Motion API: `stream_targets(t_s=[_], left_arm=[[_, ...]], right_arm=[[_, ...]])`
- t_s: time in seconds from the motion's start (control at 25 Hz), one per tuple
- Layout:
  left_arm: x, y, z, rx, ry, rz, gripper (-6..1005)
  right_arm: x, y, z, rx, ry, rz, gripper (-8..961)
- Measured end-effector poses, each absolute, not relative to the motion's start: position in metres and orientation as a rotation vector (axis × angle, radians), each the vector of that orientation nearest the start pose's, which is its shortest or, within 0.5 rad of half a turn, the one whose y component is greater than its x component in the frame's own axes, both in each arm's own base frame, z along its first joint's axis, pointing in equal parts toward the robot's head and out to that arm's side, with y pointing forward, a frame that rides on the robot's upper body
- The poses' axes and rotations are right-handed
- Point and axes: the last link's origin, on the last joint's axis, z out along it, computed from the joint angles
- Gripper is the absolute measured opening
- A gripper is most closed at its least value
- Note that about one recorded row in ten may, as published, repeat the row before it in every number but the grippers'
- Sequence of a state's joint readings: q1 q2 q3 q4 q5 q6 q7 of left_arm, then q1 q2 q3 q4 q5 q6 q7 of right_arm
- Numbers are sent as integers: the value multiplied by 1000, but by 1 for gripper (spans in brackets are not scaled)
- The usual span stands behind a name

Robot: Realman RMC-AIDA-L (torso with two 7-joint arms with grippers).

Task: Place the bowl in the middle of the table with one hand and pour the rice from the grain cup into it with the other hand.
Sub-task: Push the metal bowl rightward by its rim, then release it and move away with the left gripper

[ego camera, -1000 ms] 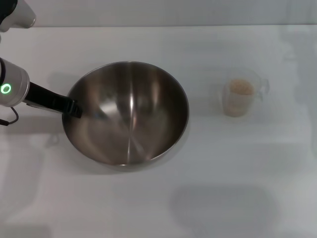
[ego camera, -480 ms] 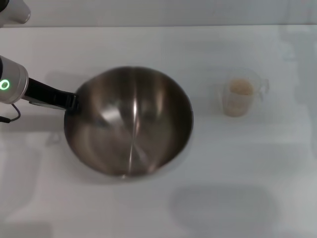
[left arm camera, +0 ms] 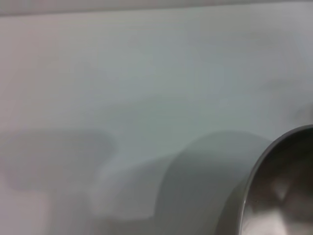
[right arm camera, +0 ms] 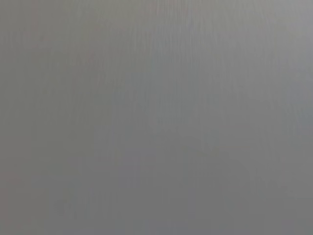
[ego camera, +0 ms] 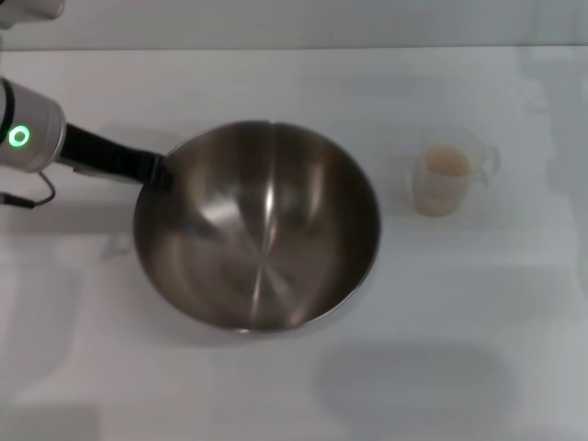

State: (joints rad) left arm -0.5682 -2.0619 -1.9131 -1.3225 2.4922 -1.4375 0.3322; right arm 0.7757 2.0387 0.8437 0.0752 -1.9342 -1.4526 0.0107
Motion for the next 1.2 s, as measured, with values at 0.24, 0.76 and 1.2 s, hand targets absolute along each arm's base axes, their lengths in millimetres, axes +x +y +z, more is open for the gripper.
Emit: stream_targets(t_s=[0.24, 0.76, 1.2], left_arm=[[-169, 387, 25, -2349, -1283, 57, 38], [-151, 414, -8, -2376, -1209, 89, 44], [-163, 419, -13, -2342, -1211, 139, 48]], right_arm=[[227, 415, 74, -1249, 106, 951, 572], [229, 414, 74, -1247, 108, 946, 573], [229, 414, 75, -1246, 106, 946, 573]])
